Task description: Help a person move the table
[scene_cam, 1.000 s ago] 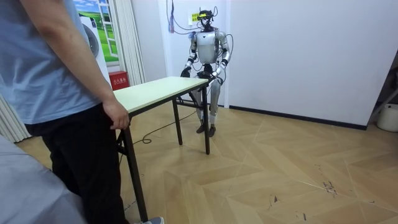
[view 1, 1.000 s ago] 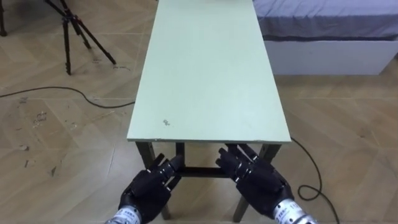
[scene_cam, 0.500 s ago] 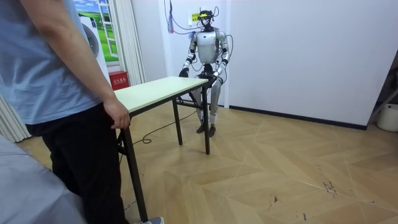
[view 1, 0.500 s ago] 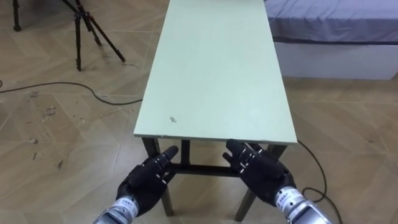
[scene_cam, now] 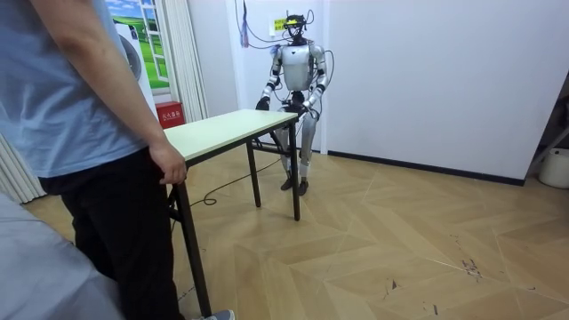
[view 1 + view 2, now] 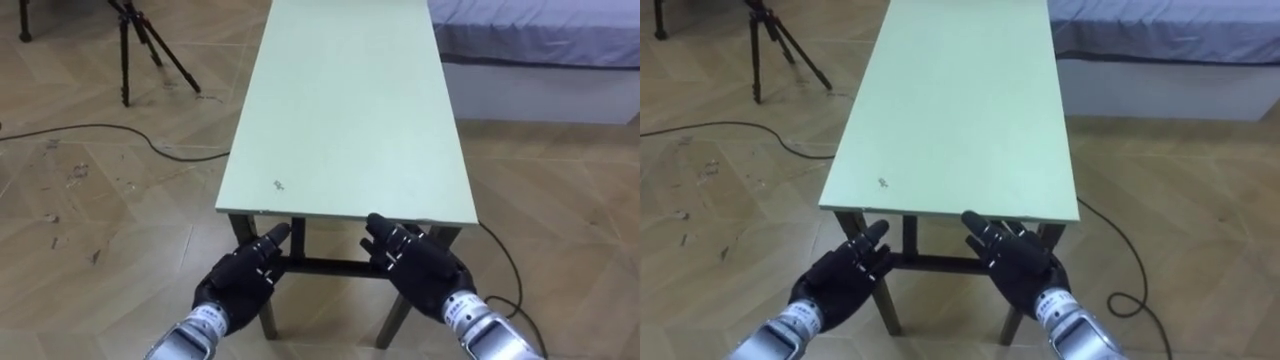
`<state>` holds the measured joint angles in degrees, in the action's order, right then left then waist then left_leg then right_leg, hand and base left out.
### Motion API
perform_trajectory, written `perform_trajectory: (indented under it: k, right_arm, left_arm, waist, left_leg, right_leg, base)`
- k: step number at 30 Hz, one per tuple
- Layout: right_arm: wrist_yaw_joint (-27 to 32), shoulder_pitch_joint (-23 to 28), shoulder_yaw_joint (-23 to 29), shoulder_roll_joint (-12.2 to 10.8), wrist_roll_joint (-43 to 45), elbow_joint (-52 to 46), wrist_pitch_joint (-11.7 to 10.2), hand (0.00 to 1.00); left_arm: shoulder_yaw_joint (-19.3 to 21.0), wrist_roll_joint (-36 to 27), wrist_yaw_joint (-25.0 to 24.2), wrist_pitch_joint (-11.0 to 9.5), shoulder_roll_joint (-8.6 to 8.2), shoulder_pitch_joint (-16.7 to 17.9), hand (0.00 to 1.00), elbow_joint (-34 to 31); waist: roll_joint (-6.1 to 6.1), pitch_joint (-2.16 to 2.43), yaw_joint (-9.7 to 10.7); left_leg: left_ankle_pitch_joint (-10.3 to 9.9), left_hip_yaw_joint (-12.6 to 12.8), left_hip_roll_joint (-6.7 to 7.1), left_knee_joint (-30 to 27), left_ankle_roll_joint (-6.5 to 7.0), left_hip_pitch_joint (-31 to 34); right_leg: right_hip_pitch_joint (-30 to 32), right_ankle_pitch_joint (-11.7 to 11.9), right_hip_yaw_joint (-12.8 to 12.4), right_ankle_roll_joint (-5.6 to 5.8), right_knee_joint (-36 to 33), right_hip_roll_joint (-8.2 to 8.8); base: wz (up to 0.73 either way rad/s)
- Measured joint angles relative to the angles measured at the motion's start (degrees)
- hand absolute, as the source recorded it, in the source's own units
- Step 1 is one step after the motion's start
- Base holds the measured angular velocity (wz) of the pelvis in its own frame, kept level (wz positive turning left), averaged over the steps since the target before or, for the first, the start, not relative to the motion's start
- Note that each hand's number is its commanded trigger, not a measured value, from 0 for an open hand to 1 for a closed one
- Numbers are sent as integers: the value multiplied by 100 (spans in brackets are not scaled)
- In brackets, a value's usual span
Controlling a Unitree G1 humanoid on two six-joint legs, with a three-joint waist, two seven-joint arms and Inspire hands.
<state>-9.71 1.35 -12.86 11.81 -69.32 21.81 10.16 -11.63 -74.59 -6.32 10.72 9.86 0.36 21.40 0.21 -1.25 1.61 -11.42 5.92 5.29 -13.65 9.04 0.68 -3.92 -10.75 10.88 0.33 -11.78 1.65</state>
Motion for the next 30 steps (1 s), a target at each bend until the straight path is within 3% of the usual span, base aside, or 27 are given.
perform_trajectory:
  k: [3,9,14,19,26,30]
  right_arm:
    - [97,-54,-5,-6,5,12,-1,0]
    - [167,-150,-57,-114,4,62,-2,0]
    - [144,-202,-123,-120,27,74,-1,0]
    - [143,-227,-119,-105,18,69,-1,0]
    - [145,-236,-119,-117,-45,70,-8,0]
    - [172,-238,-103,-126,-89,79,-2,0]
  left_arm:
    - [-150,95,79,-25,-160,-153,0,-22]
    - [-662,557,79,-3,-227,-294,0,-40]
    - [-696,556,85,107,-268,-322,0,-58]
    - [-664,542,481,335,-263,-321,0,-363]
    - [-624,87,845,348,-235,-332,0,-442]
    - [-517,-606,1107,377,-254,-333,0,-451]
  waist:
    - [0,0,8]
    - [10,-2,72]
    - [72,-1,156]
    - [94,10,156]
    - [153,6,101]
    - [170,5,25]
  left_leg:
    - [11,15,6,-5,16,-22]
    - [11,17,11,-1,17,-17]
    - [11,15,11,7,17,-6]
    - [12,10,10,1,17,41]
    - [12,70,1,-3,17,28]
    - [12,166,-27,28,15,-31]
  right_leg:
    - [-5,2,-27,4,2,7]
    - [-1,3,-141,7,23,0]
    - [15,3,-144,6,26,-3]
    - [57,4,-149,6,26,-5]
    - [78,4,-350,6,15,-21]
    - [64,9,-442,-2,12,-45]
  base:
    - [-1]
    - [0]
    - [0]
    - [0]
    - [-4]
    - [-12]
